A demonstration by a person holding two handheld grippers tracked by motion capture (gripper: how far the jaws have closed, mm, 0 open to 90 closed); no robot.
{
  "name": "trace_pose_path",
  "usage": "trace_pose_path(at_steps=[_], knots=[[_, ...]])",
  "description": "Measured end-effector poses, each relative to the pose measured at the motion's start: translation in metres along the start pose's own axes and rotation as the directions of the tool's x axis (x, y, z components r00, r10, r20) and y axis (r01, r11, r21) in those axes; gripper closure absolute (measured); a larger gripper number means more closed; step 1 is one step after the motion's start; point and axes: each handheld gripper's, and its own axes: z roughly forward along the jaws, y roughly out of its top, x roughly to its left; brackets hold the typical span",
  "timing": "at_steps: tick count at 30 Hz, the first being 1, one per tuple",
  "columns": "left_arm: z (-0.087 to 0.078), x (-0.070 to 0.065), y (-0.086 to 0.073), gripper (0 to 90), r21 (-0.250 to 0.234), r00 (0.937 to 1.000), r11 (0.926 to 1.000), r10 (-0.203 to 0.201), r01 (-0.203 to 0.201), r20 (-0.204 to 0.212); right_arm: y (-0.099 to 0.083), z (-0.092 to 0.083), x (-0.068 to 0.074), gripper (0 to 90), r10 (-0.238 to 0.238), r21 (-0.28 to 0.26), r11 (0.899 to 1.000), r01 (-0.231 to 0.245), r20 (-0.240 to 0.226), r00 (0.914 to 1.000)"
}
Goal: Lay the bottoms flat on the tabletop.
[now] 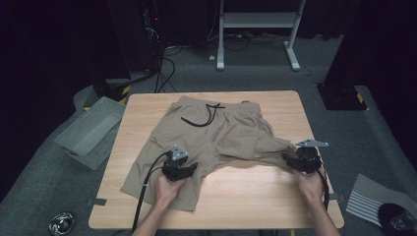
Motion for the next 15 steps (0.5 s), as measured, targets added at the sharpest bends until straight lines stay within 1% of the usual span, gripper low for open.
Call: trace_pose_path(at_steps=[2,5,6,9,11,13,15], knots=[[-0.001,-0.004,0.002,44.8,-0.011,0.9999,0.9999,0.003,-0.003,0.016,-0.007,-0.006,-0.001,54.3,0.002,-0.003,1.0,-0.002,0.003,1.0],[-0.001,-0.014,0.009,41.7,-0.026,0.9984,0.9989,0.04,-0.039,0.04,-0.015,-0.012,-0.003,55.3,-0.001,-0.012,1.0,0.001,-0.011,0.9999],[0.001,-0.018,0.012,40.9,-0.026,0.9971,0.998,0.058,-0.057,0.049,-0.017,-0.012,-0.003,57.5,0.0,-0.012,1.0,-0.001,-0.022,0.9998],[0.009,-0.031,0.022,39.4,-0.023,0.9927,0.9961,0.086,-0.085,0.084,-0.019,-0.01,0.001,67.3,-0.025,-0.006,1.0,0.024,-0.042,0.9988],[0.016,-0.04,0.028,38.4,-0.021,0.9899,0.9947,0.102,-0.101,0.099,-0.018,-0.007,0.005,72.8,-0.039,-0.008,0.999,0.039,-0.056,0.9976],[0.024,-0.048,0.033,38.0,-0.013,0.9877,0.9931,0.117,-0.116,0.104,-0.017,-0.005,0.008,77.5,-0.049,-0.01,0.999,0.048,-0.07,0.9964],[0.032,-0.055,0.038,36.9,0.004,0.9857,0.9902,0.139,-0.14,0.096,-0.014,-0.003,0.012,81.1,-0.064,-0.018,0.998,0.063,-0.081,0.9947]])
